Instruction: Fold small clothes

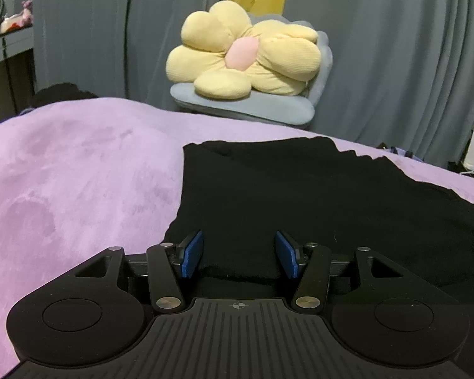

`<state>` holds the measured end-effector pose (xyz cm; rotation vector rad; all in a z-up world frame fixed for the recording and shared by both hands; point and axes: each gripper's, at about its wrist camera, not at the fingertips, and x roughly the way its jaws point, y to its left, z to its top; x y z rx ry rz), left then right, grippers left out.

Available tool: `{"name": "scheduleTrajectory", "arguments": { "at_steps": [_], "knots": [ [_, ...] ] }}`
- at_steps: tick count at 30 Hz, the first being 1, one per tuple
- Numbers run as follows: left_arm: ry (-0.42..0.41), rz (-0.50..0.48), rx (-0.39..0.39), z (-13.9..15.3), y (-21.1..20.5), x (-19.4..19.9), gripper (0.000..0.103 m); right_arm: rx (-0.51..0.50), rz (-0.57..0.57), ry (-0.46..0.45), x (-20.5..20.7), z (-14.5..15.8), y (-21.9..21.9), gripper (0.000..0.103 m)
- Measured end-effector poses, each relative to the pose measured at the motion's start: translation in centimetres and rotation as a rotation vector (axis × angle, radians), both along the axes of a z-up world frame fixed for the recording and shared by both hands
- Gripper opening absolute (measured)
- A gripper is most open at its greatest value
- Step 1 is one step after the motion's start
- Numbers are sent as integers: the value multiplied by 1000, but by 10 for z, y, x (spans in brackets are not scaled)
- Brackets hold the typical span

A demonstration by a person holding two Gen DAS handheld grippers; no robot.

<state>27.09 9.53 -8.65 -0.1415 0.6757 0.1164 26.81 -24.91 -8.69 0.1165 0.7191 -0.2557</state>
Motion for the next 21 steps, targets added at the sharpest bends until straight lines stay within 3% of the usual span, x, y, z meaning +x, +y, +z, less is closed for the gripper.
{"name": "scheduleTrajectory", "arguments": {
  "at_steps": [4,6,8,9,13,16,21],
  "knots": [
    [2,0,7,-1,0,0,59,91,-32,-15,-3,4,-18,1],
    [4,-2,17,-2,1,-2,62,126,-57,-38,-13,8,-25,9],
    [8,-3,32,-3,3,-6,63,129,-63,-28,-24,8,-28,30],
    [14,-5,40,-3,5,-8,64,137,-54,-16,-32,9,-29,30],
    [48,-9,51,4,15,-27,66,249,53,-22,-79,20,-28,32],
    [115,-60,-6,8,22,-48,67,353,182,51,-113,23,-17,46],
    [244,-91,0,12,30,-97,68,246,232,162,-175,29,-4,66]
  ]
}}
